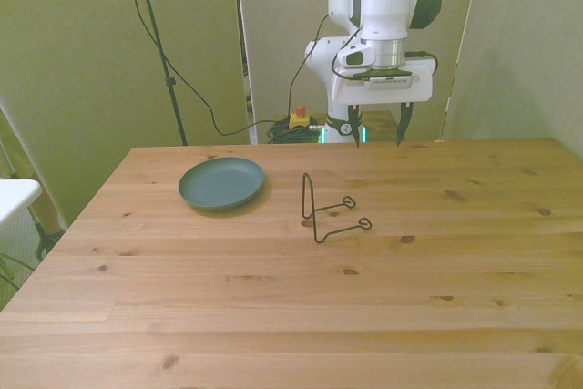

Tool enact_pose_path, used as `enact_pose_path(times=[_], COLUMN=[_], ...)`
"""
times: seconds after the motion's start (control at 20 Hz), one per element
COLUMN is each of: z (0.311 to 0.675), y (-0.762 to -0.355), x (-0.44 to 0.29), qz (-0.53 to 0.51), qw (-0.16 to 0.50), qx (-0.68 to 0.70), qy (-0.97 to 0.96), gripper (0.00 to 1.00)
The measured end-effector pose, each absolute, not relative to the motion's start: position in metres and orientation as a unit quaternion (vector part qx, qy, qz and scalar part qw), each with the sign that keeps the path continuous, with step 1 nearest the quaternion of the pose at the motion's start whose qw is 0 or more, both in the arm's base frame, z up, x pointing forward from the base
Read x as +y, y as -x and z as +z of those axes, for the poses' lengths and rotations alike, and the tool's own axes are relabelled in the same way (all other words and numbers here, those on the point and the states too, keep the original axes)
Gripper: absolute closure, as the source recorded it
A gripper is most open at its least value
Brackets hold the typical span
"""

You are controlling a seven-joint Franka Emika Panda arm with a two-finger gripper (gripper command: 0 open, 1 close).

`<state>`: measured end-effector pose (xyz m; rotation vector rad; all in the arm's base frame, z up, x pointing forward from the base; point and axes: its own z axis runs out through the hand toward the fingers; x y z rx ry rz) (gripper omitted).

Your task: Load the plate

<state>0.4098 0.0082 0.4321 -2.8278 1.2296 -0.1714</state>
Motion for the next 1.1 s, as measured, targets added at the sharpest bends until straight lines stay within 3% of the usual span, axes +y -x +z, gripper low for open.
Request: enact_pose_path(times=[0.3,0.65,1.1], z=[0.438,0.45,0.406], y=[-0.42,-0.459,-0.485], x=[-0.013,-0.101,-0.213], qz=[-0.054,-0.057,-0.052], qw=[0.027,-0.048,-0.106], qx=[0.375,0.338,0.267], qy=[0.925,0.938,0.956], gripper=[0.0,0.0,0.0])
